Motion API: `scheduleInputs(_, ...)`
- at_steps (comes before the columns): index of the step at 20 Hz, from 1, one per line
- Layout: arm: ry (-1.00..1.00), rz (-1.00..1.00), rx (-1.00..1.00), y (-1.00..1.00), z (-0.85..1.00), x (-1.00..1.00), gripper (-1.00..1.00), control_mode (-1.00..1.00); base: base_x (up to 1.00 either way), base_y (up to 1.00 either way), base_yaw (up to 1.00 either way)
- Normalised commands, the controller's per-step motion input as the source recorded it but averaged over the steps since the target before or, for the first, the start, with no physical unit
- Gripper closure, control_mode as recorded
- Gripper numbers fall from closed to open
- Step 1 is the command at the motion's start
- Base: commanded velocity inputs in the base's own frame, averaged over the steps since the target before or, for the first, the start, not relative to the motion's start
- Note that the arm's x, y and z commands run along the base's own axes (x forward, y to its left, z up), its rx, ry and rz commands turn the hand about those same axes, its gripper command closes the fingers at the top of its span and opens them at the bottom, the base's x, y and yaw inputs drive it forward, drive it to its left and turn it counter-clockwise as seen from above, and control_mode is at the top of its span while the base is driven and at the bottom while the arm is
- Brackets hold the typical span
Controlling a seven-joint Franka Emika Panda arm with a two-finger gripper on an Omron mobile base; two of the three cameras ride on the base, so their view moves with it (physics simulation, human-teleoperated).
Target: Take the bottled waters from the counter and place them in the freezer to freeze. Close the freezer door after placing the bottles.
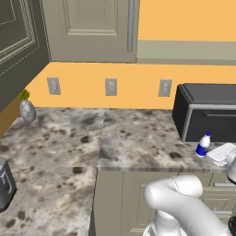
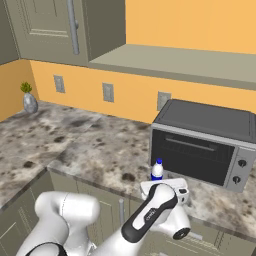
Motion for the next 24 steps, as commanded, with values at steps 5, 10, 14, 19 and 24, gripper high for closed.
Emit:
scheduleInputs(5, 0.0, 0.02, 0.0, 0.0, 0.0, 0.07, -1.0, -1.0, 0.0, 0.0, 0.0)
scheduleInputs(10, 0.0, 0.02, 0.01, 0.0, 0.0, 0.13, -1.0, -1.0, 0.0, 0.0, 0.0)
scheduleInputs(14, 0.0, 0.03, 0.0, 0.01, -0.01, 0.22, -1.0, -1.0, 0.0, 0.0, 0.0)
scheduleInputs(19, 0.0, 0.02, 0.0, 0.04, -0.05, 0.21, -1.0, -1.0, 0.0, 0.0, 0.0)
scheduleInputs(24, 0.0, 0.05, 0.0, 0.08, -0.03, 0.04, -1.0, -1.0, 0.0, 0.0, 0.0)
